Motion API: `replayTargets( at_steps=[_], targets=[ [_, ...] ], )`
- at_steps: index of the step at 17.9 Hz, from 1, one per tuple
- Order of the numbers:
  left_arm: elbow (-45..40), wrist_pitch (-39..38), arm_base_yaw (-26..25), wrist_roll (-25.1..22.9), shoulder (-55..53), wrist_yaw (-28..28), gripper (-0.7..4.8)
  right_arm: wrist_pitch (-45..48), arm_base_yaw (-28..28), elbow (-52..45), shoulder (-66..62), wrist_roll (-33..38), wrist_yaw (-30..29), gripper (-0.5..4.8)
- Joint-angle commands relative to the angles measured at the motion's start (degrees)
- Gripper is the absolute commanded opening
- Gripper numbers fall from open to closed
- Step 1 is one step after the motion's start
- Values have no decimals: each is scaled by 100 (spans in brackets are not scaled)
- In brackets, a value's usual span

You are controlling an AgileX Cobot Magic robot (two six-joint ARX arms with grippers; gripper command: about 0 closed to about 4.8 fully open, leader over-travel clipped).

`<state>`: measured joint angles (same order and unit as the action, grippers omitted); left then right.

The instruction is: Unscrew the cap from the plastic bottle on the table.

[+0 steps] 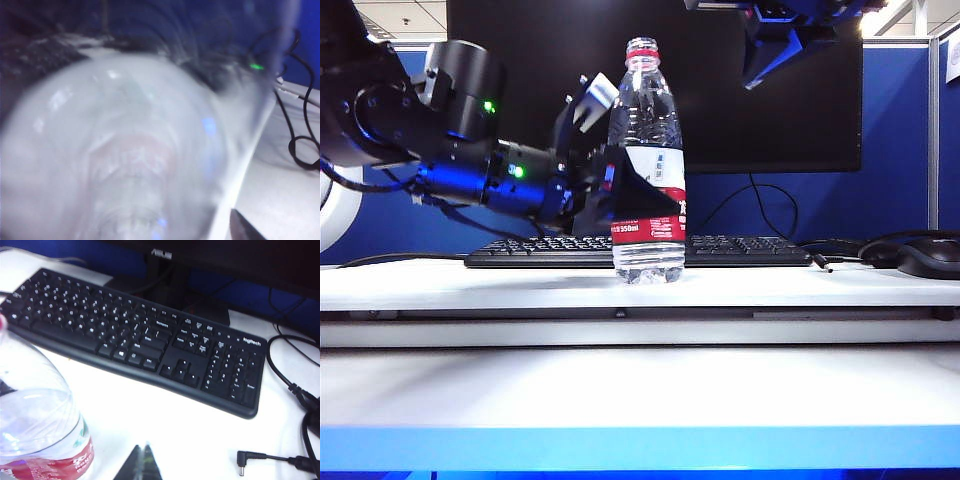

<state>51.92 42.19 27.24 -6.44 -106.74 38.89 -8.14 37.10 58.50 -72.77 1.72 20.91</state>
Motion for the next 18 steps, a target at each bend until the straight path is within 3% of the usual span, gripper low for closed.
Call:
replayTargets(
  at_steps=[1,4,10,18],
  targets=[
    [9,-70,-87,2,186,28,472,46,7,20,31,22,-11,8],
    [2,-575,-376,-15,378,289,472,83,4,20,107,33,-9,8],
    [0,-833,-575,120,625,1543,472,138,9,20,151,138,-33,8],
    [2,-1300,-752,90,857,1340,472,31,11,20,472,173,-35,8]
  ],
)
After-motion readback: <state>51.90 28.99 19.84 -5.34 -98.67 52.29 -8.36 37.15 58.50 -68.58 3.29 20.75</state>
